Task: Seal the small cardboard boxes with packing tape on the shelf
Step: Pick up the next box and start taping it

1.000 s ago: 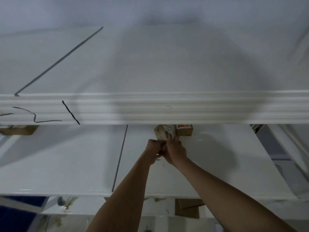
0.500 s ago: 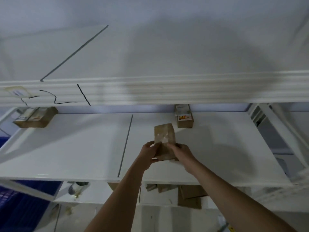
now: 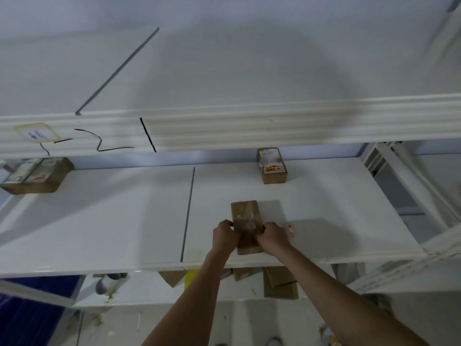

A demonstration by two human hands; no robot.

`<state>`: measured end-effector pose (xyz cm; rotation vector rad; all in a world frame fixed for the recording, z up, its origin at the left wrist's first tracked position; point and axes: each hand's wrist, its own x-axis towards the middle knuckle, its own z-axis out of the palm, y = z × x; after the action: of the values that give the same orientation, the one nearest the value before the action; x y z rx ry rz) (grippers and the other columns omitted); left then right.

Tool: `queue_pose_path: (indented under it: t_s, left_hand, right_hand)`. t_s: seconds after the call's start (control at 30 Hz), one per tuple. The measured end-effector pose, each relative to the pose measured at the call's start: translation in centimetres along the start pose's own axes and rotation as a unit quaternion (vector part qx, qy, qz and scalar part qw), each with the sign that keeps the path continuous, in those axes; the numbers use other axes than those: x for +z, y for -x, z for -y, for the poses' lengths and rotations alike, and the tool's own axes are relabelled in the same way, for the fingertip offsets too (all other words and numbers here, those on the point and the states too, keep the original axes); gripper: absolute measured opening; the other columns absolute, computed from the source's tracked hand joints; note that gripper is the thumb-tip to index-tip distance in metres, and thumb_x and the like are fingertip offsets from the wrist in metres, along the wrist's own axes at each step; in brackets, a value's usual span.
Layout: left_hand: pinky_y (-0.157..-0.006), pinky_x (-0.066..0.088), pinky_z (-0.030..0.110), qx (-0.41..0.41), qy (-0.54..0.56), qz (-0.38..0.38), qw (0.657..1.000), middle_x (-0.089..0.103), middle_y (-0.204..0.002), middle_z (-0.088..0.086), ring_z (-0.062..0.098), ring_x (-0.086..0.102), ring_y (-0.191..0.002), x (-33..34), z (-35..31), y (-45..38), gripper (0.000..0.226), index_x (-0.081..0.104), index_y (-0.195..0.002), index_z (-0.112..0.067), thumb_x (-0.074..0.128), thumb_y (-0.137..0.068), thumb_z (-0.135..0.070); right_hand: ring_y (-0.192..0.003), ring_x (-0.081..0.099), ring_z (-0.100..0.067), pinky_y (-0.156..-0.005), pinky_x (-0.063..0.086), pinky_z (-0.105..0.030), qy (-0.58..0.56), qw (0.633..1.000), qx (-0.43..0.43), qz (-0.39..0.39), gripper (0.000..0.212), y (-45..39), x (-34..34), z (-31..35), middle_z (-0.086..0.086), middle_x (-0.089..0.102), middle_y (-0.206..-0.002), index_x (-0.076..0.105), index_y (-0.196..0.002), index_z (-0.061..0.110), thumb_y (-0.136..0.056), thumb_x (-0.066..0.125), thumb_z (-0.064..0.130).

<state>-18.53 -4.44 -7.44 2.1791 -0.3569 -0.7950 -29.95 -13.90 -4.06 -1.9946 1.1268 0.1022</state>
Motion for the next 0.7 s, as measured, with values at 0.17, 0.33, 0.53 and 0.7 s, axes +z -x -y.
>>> queue_pose_path:
  t_s: [0.17,0.33,0.53,0.7]
  left_hand:
    - [-0.082,0.061,0.041,-0.02,0.034,0.018,0.999,0.069,-0.108,0.011,0.025,0.07,-0.092,-0.2,0.2,-0.3,0.041,0.06,-0.126,-0.01,0.07,-0.089,-0.023]
    - [-0.084,0.059,0.04,0.001,0.039,-0.018,0.999,0.073,-0.105,0.014,0.027,0.07,-0.089,-2.4,0.0,0.0,0.028,0.067,-0.12,-0.011,0.055,-0.101,-0.027]
    - [-0.077,0.05,0.037,-0.096,0.058,-0.244,0.963,0.069,-0.092,0.016,0.038,0.063,-0.092,-7.9,4.1,2.7,0.03,0.064,-0.091,-0.003,0.05,-0.095,-0.03]
    - [-0.083,0.05,0.039,-0.19,0.114,-0.233,0.947,0.065,-0.099,0.017,0.036,0.06,-0.09,-8.4,9.6,4.2,0.038,0.058,-0.107,-0.001,0.051,-0.093,-0.036]
  right_hand:
    - [-0.075,0.058,-0.017,-0.054,0.036,-0.025,0.0,1.0,0.003,0.016,0.039,0.0,-0.3,-0.2,-0.001,0.061,-0.079,0.061,-0.091,0.011,-0.096,0.056,0.05]
    - [-0.103,0.064,-0.026,-0.08,0.05,-0.032,0.001,0.989,-0.003,-0.15,0.046,-0.7,-1.6,-1.3,-0.009,0.068,-0.112,0.06,-0.118,0.008,-0.097,0.057,0.048]
    - [-0.113,0.056,-0.039,-0.086,0.05,-0.042,0.121,0.963,0.142,-0.194,0.047,-2.3,-3.8,-3.6,-0.024,0.054,-0.125,0.047,-0.128,-0.002,-0.098,0.058,0.032]
    - [-0.08,0.06,-0.031,-0.066,0.043,-0.031,0.072,0.973,0.134,-0.173,0.031,-3.4,-2.9,-5.2,-0.018,0.064,-0.09,0.064,-0.095,-0.001,-0.099,0.055,0.029]
